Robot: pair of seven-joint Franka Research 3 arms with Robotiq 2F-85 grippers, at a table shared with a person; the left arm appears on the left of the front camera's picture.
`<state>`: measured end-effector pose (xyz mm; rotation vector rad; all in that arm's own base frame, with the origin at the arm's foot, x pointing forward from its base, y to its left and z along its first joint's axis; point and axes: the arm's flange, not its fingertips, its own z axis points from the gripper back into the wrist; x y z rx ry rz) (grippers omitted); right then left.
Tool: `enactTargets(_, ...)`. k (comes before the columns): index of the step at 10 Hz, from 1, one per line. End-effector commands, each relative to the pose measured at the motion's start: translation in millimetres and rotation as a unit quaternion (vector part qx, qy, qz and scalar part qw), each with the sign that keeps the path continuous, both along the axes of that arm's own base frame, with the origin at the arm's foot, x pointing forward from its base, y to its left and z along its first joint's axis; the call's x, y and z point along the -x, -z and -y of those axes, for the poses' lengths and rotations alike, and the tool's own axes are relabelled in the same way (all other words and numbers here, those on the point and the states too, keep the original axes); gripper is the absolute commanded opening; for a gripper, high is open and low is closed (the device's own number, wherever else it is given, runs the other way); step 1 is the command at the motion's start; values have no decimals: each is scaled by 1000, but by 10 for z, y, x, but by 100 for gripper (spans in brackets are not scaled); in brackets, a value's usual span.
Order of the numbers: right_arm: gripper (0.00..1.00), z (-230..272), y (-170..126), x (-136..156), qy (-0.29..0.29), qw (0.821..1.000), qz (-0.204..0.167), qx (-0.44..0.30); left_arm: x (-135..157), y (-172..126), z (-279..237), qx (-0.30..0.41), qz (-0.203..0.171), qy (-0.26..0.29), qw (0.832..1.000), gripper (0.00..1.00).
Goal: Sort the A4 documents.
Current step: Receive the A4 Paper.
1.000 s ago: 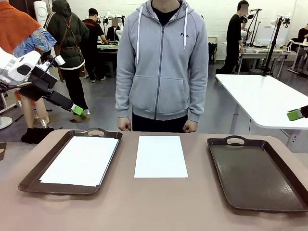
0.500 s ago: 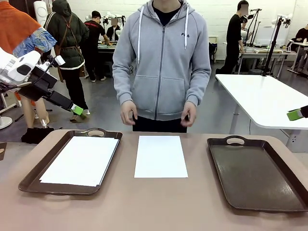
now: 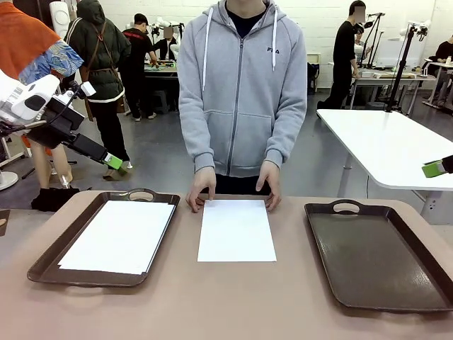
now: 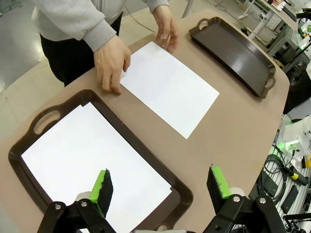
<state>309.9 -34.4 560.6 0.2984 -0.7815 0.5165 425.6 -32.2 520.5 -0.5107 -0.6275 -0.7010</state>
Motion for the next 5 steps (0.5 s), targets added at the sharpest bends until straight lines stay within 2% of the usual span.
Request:
enactTargets(1,100,-1,19,-11,-5,1000,-1,-6,1,-1,-4,0,0,0,1000,100)
enactTargets(5,100,-1,19,-11,-5,1000,-1,-6,1,-1,-4,0,0,0,1000,100)
